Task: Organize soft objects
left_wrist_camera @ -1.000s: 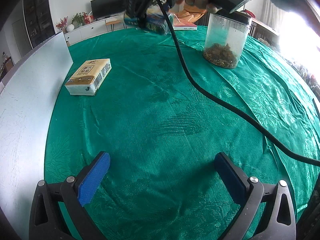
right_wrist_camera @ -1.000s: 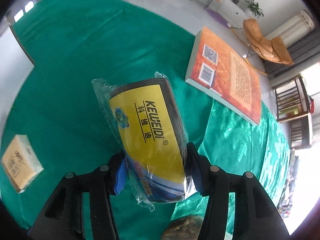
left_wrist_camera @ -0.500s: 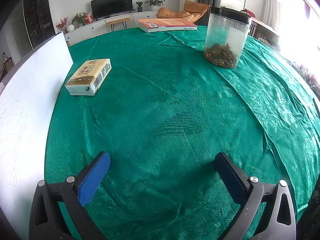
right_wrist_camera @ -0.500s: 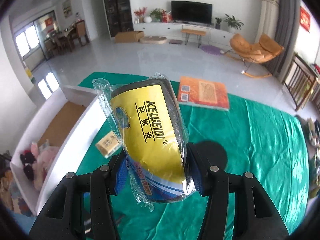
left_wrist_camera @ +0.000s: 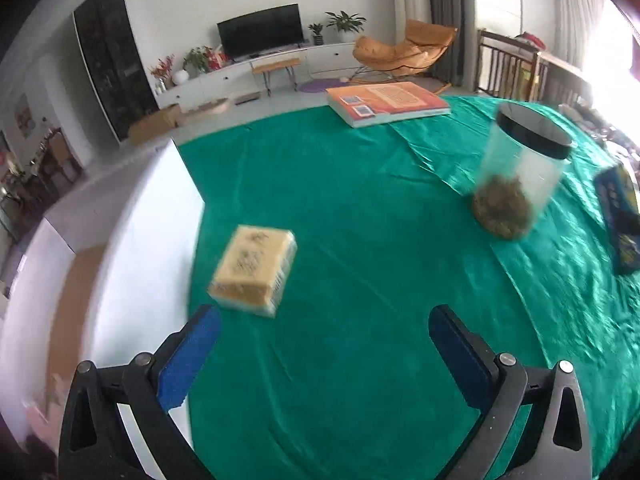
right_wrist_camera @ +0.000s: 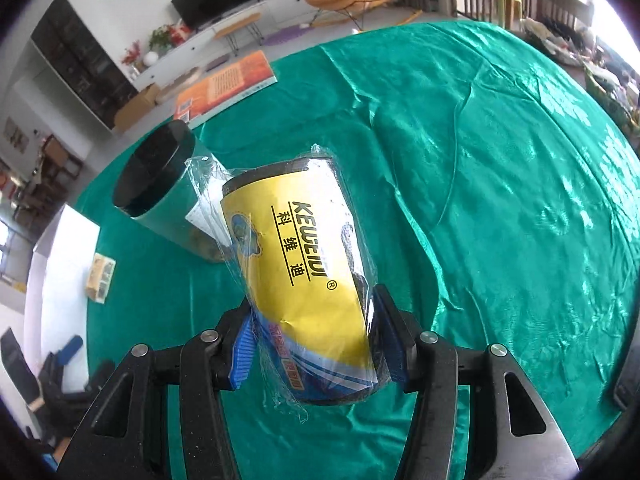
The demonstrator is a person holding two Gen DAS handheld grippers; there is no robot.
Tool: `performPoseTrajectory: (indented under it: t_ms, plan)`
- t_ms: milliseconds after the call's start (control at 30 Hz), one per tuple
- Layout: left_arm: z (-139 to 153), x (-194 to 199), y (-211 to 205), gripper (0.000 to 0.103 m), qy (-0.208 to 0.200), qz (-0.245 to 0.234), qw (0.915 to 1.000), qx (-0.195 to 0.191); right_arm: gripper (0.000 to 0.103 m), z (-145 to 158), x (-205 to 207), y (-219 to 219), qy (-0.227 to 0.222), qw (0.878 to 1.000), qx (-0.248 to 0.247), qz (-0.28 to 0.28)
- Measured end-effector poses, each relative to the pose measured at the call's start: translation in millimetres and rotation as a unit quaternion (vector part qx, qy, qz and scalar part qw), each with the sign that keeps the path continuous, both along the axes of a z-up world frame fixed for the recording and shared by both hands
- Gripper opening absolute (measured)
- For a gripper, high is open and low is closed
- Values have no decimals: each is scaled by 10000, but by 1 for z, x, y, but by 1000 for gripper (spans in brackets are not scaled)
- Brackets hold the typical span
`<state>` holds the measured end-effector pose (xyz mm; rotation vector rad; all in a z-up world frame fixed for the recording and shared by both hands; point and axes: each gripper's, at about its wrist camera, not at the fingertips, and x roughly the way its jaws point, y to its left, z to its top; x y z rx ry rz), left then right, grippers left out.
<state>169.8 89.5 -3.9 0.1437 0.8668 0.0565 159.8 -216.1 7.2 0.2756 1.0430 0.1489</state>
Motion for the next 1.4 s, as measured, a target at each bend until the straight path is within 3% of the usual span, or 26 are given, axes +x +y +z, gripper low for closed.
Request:
performPoseTrajectory:
  t_ms: [67, 167, 200, 267, 300, 333, 367, 400, 533, 600, 667, 767, 900, 933, 1033, 1067, 1133, 1233, 1400]
  plan:
    - [-9, 44, 9, 103, 253, 216, 9985, 445, 56, 0, -3, -1, -85, 9999, 69, 112]
    - [-47, 92, 35, 103, 1013, 483, 9931, 346, 56, 5, -9, 0, -212, 9994, 184, 223]
    - [-61, 101, 44, 103, 1267, 538, 9902, 240, 56, 8, -14, -1, -260, 9991, 216, 244]
    - [-65, 106, 61, 102, 1149, 636, 9905, -418, 56, 13, -24, -5, -328, 9987, 293, 248]
    - [-69, 110, 66, 97, 1296, 673, 9872, -640, 56, 15, -29, -8, -344, 9986, 325, 245]
    - [-68, 111, 70, 78, 1282, 642, 9850, -956, 56, 16, -32, -10, -351, 9986, 323, 240]
    - [-63, 108, 70, 60, 1152, 630, 9869, -933, 56, 17, -35, -13, -349, 9987, 298, 240]
    - [-61, 108, 68, 60, 1182, 512, 9868, -978, 56, 17, -37, -14, -336, 9988, 273, 249]
    - [-41, 83, 68, 59, 1042, 253, 9776, -1809, 56, 21, -41, -10, -290, 9981, 433, 319]
    - [-8, 57, 77, 59, 767, 135, 9666, -2441, 56, 29, -45, 5, -322, 9966, 609, 455]
    - [35, 21, 93, 59, 358, -66, 9607, -2751, 56, 43, -50, 32, -383, 9932, 804, 746]
    - [99, -41, 131, 59, -275, -113, 9703, -2401, 56, 69, -59, 100, -435, 9809, 1197, 1470]
    - [141, -117, 209, 61, -722, 603, 9861, -1370, 56, 96, -78, 212, -325, 9458, 2005, 2534]
    - [144, -134, 228, 67, -711, 903, 9882, -1011, 56, 99, -84, 241, -251, 9348, 2213, 2767]
    - [131, -170, 272, 102, -573, 1635, 9848, -78, 61, 100, -103, 321, 11, 9067, 2561, 3351]
    - [126, -181, 281, 103, -578, 1812, 9817, 104, 63, 96, -108, 344, 117, 9015, 2537, 3503]
    - [116, -197, 293, 103, -506, 2122, 9755, 277, 72, 84, -117, 378, 326, 8972, 2355, 3723]
    - [103, -212, 289, 103, -596, 2511, 9659, 196, 72, 72, -125, 389, 413, 9022, 2085, 3753]
    - [94, -229, 265, 103, -774, 2963, 9517, -213, 73, 89, -130, 374, -259, 9227, 1270, 3630]
